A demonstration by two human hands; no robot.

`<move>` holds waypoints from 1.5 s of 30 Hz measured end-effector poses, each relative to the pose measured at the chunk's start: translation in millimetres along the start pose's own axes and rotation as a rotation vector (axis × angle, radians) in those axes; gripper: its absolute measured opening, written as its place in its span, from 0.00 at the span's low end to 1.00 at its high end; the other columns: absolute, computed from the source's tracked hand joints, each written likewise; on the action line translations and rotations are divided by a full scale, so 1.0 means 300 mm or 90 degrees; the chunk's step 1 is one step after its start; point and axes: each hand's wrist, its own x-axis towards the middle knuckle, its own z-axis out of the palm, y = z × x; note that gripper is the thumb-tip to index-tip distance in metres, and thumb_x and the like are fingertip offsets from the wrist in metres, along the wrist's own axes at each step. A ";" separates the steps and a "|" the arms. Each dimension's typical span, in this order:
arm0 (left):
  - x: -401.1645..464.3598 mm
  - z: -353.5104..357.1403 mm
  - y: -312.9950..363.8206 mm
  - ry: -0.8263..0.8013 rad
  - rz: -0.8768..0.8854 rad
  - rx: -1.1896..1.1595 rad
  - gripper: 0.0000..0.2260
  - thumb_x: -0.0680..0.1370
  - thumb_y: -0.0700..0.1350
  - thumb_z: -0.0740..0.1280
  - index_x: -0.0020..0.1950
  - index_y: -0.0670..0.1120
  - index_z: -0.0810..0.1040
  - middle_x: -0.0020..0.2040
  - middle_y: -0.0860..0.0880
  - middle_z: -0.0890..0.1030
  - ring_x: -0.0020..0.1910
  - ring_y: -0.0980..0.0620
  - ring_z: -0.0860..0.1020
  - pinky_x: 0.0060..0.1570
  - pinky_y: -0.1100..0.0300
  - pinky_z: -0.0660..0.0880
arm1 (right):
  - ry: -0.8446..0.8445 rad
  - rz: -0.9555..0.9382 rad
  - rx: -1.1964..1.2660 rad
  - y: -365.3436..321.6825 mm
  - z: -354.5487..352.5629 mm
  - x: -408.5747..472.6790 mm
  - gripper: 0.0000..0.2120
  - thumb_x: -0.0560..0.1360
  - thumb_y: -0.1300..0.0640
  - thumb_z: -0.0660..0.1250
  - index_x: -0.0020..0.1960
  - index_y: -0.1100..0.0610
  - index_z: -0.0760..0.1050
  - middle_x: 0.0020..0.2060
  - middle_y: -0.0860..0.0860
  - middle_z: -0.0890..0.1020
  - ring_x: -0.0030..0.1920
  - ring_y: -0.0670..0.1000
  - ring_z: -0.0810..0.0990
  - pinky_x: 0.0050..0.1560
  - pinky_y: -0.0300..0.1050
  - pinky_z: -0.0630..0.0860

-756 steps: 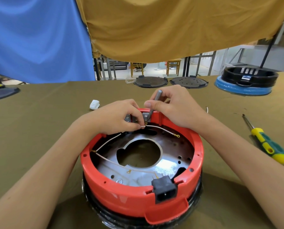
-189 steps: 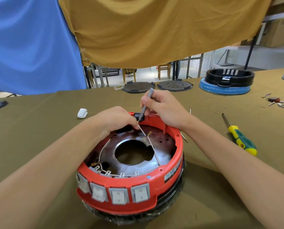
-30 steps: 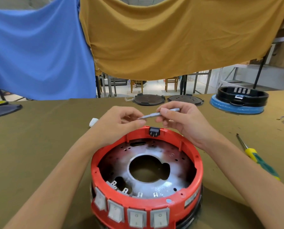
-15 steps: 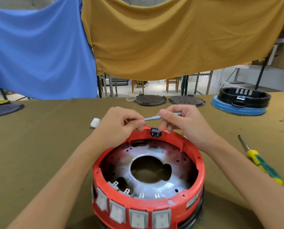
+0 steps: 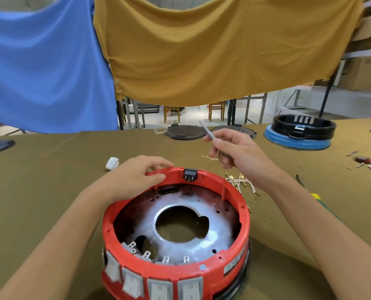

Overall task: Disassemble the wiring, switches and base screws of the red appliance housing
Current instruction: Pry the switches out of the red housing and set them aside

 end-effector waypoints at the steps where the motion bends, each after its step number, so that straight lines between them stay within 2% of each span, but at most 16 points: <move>1: -0.002 -0.002 0.002 -0.003 0.001 0.019 0.13 0.81 0.44 0.65 0.62 0.59 0.78 0.50 0.56 0.81 0.49 0.56 0.81 0.58 0.50 0.76 | -0.011 0.027 -0.023 0.005 0.004 0.000 0.09 0.83 0.61 0.60 0.57 0.59 0.79 0.35 0.50 0.79 0.29 0.45 0.68 0.30 0.38 0.65; 4: -0.009 -0.031 0.013 -0.024 -0.010 0.087 0.14 0.80 0.43 0.64 0.58 0.62 0.78 0.46 0.56 0.81 0.43 0.60 0.81 0.54 0.54 0.76 | -0.030 0.059 -0.142 0.024 0.041 -0.005 0.10 0.83 0.55 0.61 0.54 0.60 0.76 0.36 0.50 0.74 0.31 0.45 0.67 0.32 0.39 0.64; 6: -0.018 -0.046 0.016 -0.051 -0.027 0.143 0.12 0.79 0.47 0.65 0.57 0.64 0.77 0.46 0.57 0.81 0.43 0.62 0.79 0.55 0.55 0.75 | -0.052 0.041 -0.200 0.028 0.070 -0.012 0.14 0.84 0.50 0.59 0.53 0.61 0.75 0.37 0.52 0.71 0.32 0.46 0.66 0.35 0.42 0.64; 8: -0.024 -0.045 0.028 -0.062 -0.020 0.164 0.10 0.78 0.53 0.67 0.58 0.63 0.77 0.48 0.58 0.81 0.46 0.62 0.78 0.59 0.52 0.73 | -0.081 0.025 -0.232 0.026 0.095 -0.020 0.15 0.84 0.48 0.59 0.51 0.59 0.75 0.36 0.50 0.71 0.33 0.46 0.66 0.36 0.43 0.64; 11: -0.021 -0.026 0.054 -0.082 0.036 0.086 0.14 0.78 0.52 0.68 0.63 0.60 0.76 0.59 0.58 0.79 0.57 0.59 0.77 0.64 0.55 0.72 | -0.107 0.018 -0.230 0.025 0.110 -0.021 0.15 0.83 0.47 0.62 0.46 0.58 0.73 0.34 0.47 0.71 0.33 0.44 0.67 0.38 0.42 0.65; 14: -0.013 -0.031 0.039 -0.077 0.042 0.028 0.12 0.79 0.45 0.68 0.61 0.55 0.79 0.55 0.56 0.82 0.53 0.57 0.81 0.61 0.52 0.75 | -0.126 0.013 -0.192 0.020 0.108 -0.017 0.17 0.78 0.47 0.69 0.42 0.54 0.64 0.33 0.46 0.67 0.31 0.43 0.64 0.34 0.36 0.65; 16: -0.009 -0.034 0.014 -0.077 0.031 0.006 0.08 0.80 0.45 0.68 0.57 0.52 0.81 0.51 0.55 0.84 0.50 0.56 0.82 0.59 0.51 0.77 | -0.178 0.009 -0.187 0.001 0.117 -0.003 0.21 0.74 0.49 0.75 0.43 0.54 0.62 0.35 0.46 0.74 0.32 0.42 0.69 0.36 0.34 0.70; 18: -0.006 -0.024 -0.003 -0.083 0.038 0.009 0.06 0.80 0.47 0.67 0.54 0.51 0.83 0.47 0.52 0.84 0.47 0.52 0.81 0.56 0.49 0.76 | -0.222 -0.012 -0.285 -0.026 0.146 0.022 0.22 0.71 0.51 0.77 0.43 0.53 0.63 0.41 0.48 0.81 0.36 0.43 0.75 0.42 0.42 0.76; 21: 0.005 -0.007 -0.023 -0.083 0.047 0.000 0.05 0.81 0.48 0.66 0.52 0.52 0.82 0.47 0.50 0.84 0.48 0.49 0.80 0.54 0.48 0.75 | -0.264 -0.061 -0.496 -0.046 0.213 0.046 0.18 0.72 0.51 0.73 0.42 0.51 0.62 0.39 0.48 0.77 0.36 0.47 0.73 0.36 0.47 0.70; 24: 0.007 0.000 -0.031 -0.103 0.051 -0.040 0.07 0.82 0.47 0.65 0.56 0.52 0.81 0.53 0.55 0.83 0.54 0.54 0.80 0.59 0.51 0.74 | -0.308 -0.060 -0.556 -0.031 0.249 0.048 0.17 0.74 0.54 0.70 0.42 0.51 0.59 0.37 0.49 0.73 0.34 0.48 0.69 0.32 0.45 0.63; 27: 0.011 0.002 -0.031 -0.113 0.055 -0.051 0.11 0.83 0.46 0.63 0.63 0.47 0.79 0.60 0.51 0.81 0.61 0.51 0.78 0.66 0.48 0.70 | -0.309 -0.047 -0.550 -0.030 0.252 0.049 0.15 0.76 0.55 0.68 0.45 0.54 0.59 0.38 0.51 0.72 0.35 0.49 0.69 0.33 0.46 0.62; 32: 0.010 0.003 -0.034 -0.131 0.041 -0.041 0.13 0.83 0.47 0.62 0.62 0.41 0.77 0.60 0.43 0.80 0.61 0.44 0.77 0.65 0.43 0.69 | -0.320 -0.056 -0.528 -0.023 0.254 0.046 0.15 0.78 0.56 0.66 0.46 0.54 0.57 0.36 0.51 0.70 0.34 0.48 0.67 0.32 0.44 0.60; 35: 0.009 0.004 -0.031 -0.124 0.029 -0.032 0.11 0.83 0.48 0.62 0.57 0.42 0.78 0.54 0.43 0.81 0.53 0.45 0.78 0.61 0.45 0.71 | -0.314 -0.058 -0.507 -0.015 0.255 0.052 0.15 0.78 0.56 0.65 0.46 0.52 0.57 0.36 0.51 0.71 0.34 0.50 0.68 0.33 0.46 0.62; 38: 0.008 0.005 -0.025 -0.116 0.032 -0.026 0.08 0.83 0.48 0.62 0.51 0.45 0.77 0.45 0.49 0.78 0.43 0.54 0.74 0.54 0.52 0.72 | -0.307 -0.054 -0.492 -0.010 0.252 0.057 0.15 0.78 0.56 0.66 0.46 0.52 0.57 0.38 0.53 0.73 0.35 0.51 0.68 0.35 0.49 0.66; 41: 0.005 0.003 -0.022 -0.117 0.039 -0.026 0.07 0.83 0.47 0.62 0.49 0.46 0.77 0.44 0.48 0.78 0.43 0.54 0.74 0.53 0.52 0.72 | -0.299 -0.053 -0.474 -0.009 0.249 0.055 0.15 0.77 0.56 0.66 0.47 0.53 0.58 0.40 0.55 0.74 0.36 0.51 0.68 0.37 0.50 0.68; 45: 0.003 0.000 -0.020 -0.117 0.045 -0.031 0.06 0.83 0.48 0.63 0.49 0.50 0.77 0.46 0.49 0.79 0.44 0.53 0.76 0.54 0.51 0.73 | -0.277 -0.052 -0.441 -0.009 0.243 0.053 0.17 0.76 0.56 0.68 0.46 0.52 0.58 0.39 0.52 0.71 0.35 0.50 0.66 0.36 0.47 0.66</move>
